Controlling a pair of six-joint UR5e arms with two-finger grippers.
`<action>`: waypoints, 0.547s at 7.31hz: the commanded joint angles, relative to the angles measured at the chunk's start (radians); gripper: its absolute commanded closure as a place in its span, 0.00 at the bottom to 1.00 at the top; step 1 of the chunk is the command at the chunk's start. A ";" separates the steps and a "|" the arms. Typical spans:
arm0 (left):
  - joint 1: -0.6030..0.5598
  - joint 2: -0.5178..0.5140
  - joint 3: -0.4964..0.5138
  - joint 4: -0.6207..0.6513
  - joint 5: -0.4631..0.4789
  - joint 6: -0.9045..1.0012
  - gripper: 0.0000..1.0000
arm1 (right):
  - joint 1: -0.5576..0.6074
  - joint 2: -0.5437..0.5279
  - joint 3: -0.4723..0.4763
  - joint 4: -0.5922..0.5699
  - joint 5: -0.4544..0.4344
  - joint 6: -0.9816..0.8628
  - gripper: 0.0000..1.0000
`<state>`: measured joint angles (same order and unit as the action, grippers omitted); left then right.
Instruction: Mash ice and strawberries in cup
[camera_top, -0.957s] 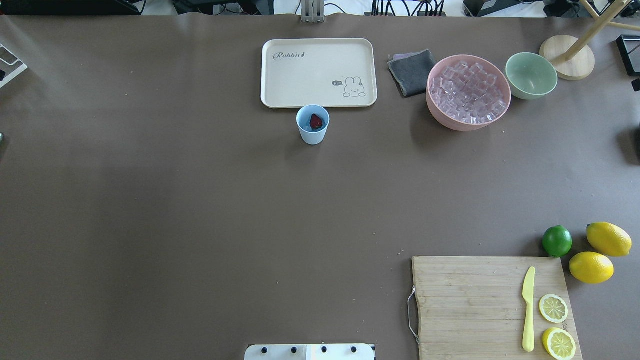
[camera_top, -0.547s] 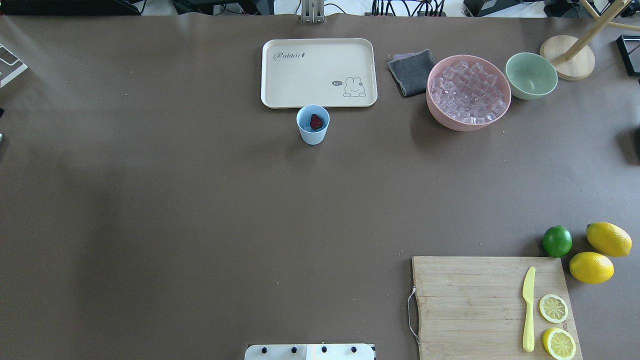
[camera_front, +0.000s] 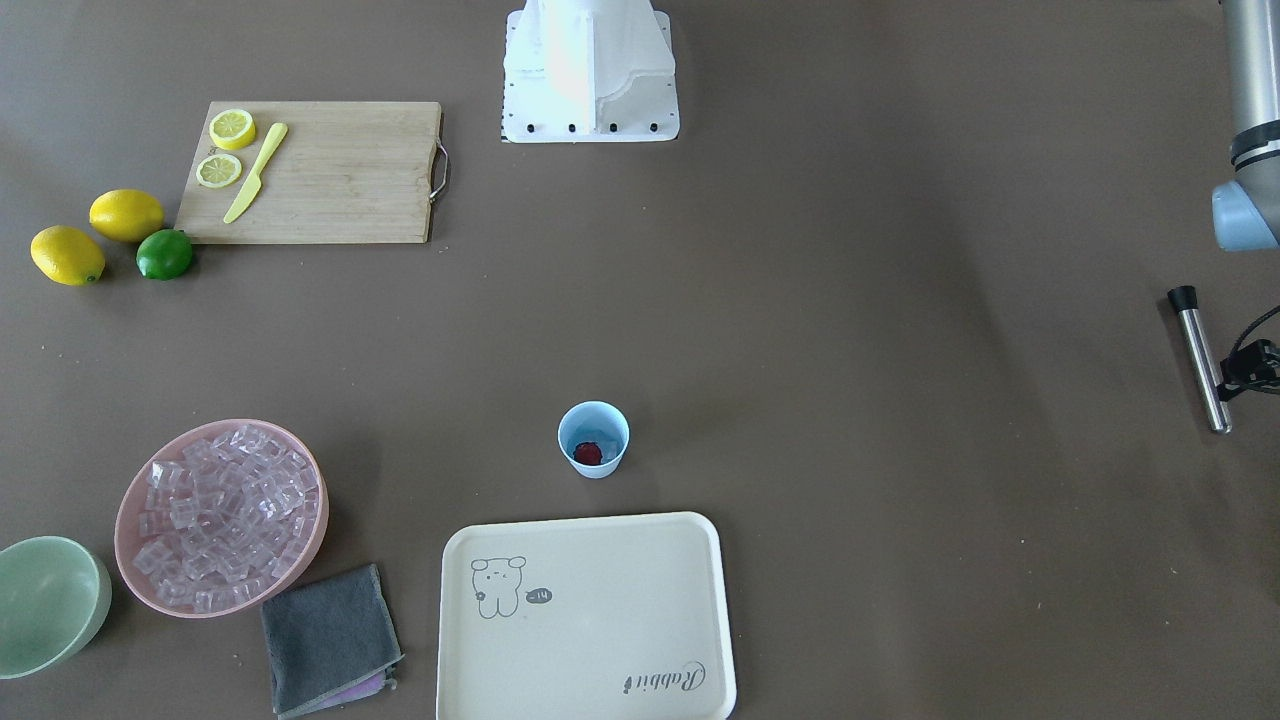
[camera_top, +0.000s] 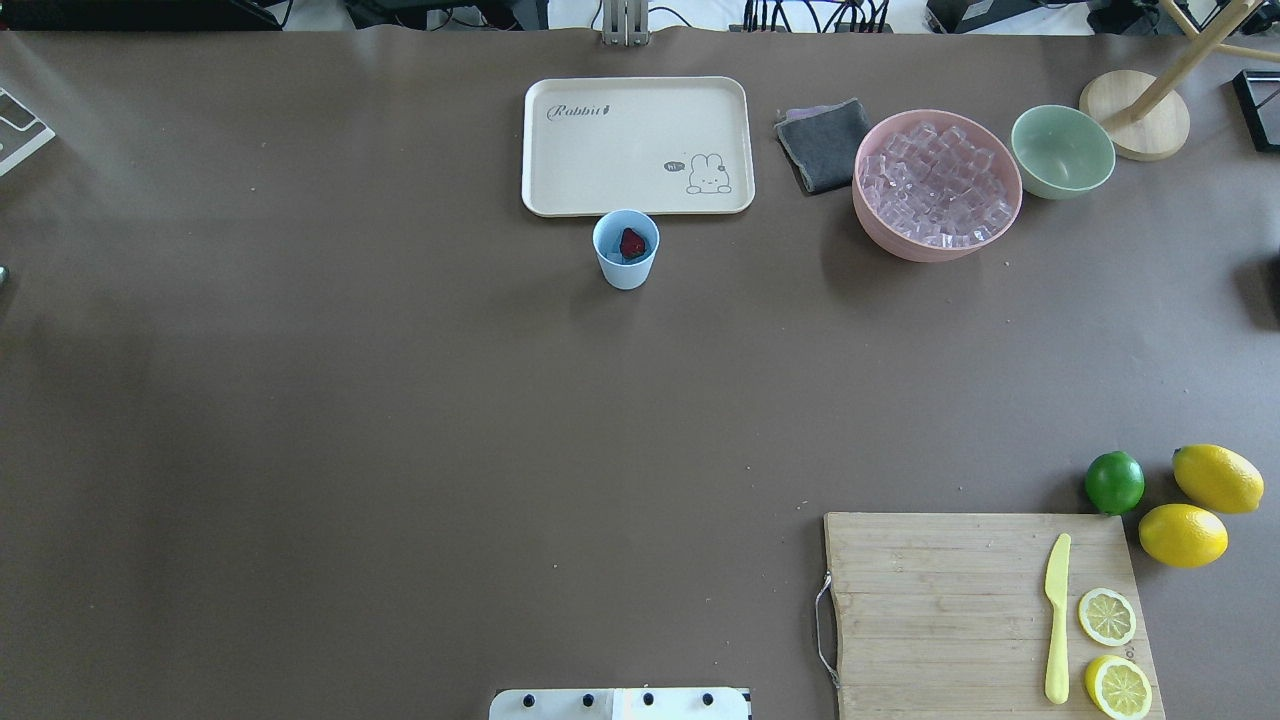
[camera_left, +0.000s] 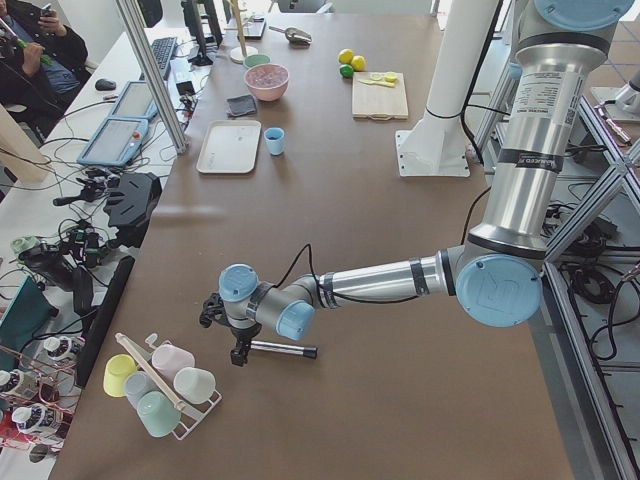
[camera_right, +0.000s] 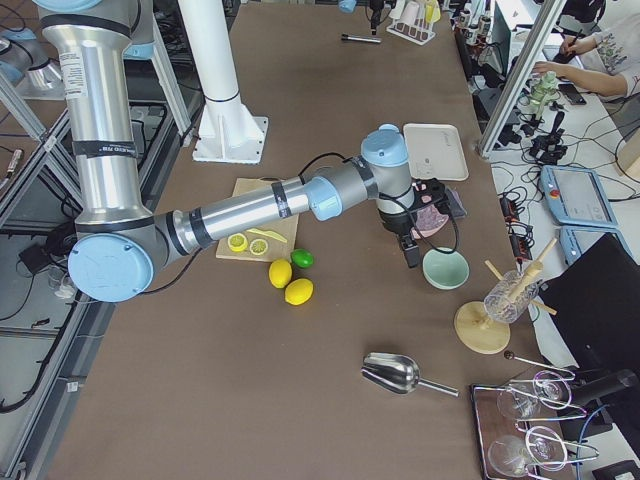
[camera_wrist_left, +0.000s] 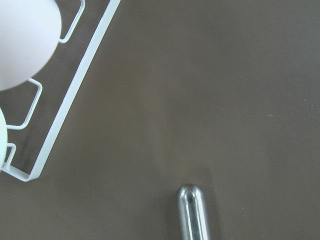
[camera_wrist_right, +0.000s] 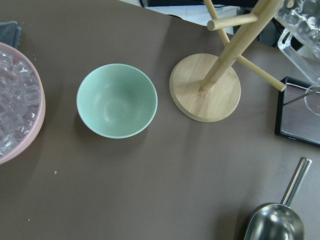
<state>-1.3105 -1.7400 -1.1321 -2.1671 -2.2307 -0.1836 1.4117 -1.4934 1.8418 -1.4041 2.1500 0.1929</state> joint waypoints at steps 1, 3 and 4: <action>0.019 -0.013 0.011 -0.002 -0.004 -0.003 0.12 | 0.001 -0.027 0.040 -0.001 -0.002 -0.001 0.00; 0.054 -0.036 0.012 0.000 -0.004 -0.013 0.12 | 0.000 -0.033 0.046 -0.003 -0.002 0.000 0.00; 0.077 -0.035 0.021 0.000 -0.003 -0.039 0.14 | 0.000 -0.028 0.045 -0.004 -0.002 -0.001 0.00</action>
<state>-1.2599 -1.7705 -1.1186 -2.1678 -2.2350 -0.1999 1.4119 -1.5238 1.8863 -1.4065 2.1476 0.1925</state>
